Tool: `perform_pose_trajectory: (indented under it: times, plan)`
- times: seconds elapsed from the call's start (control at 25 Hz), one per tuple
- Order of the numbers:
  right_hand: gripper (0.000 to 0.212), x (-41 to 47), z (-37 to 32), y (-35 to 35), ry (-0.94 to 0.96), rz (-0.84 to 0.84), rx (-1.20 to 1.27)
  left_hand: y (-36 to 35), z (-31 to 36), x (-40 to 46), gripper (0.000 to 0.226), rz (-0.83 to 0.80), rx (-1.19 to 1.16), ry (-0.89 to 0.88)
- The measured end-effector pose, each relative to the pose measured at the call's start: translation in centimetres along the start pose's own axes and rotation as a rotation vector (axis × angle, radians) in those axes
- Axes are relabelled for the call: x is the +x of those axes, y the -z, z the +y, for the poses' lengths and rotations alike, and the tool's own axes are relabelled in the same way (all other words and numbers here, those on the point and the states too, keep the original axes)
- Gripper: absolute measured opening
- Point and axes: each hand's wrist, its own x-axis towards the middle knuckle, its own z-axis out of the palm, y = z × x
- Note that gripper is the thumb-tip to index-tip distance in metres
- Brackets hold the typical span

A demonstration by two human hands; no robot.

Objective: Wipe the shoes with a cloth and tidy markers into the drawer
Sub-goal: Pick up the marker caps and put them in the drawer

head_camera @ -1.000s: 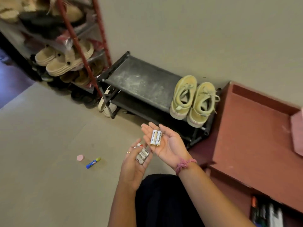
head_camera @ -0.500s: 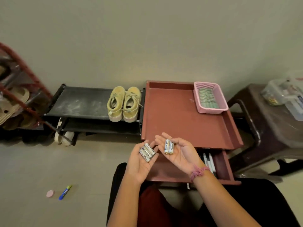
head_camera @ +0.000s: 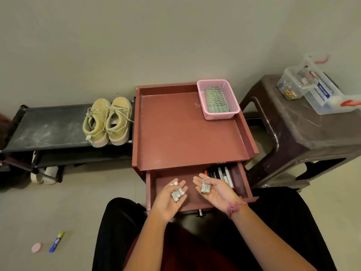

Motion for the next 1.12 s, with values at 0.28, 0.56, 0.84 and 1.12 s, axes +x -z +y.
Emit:
perform_pose_trajectory:
  times: [0.28,0.56,0.84,1.12]
  plan:
    - [0.037,6.6,0.7,3.7,0.037,0.313,-0.486,1.5,-0.5,5.7,0.036,0.156,0.22,-0.035]
    - [0.021,10.9,0.7,4.6,0.035,0.423,-1.328,1.9,-2.2,10.0,0.031,0.233,0.487,-0.101]
    - [0.022,12.9,1.6,4.9,-0.004,0.427,-1.548,2.0,-2.9,12.4,0.029,0.333,0.815,-0.072]
    - [0.019,13.8,2.0,5.4,0.007,0.443,-1.718,2.0,-3.4,13.9,0.033,0.237,1.176,-0.04]
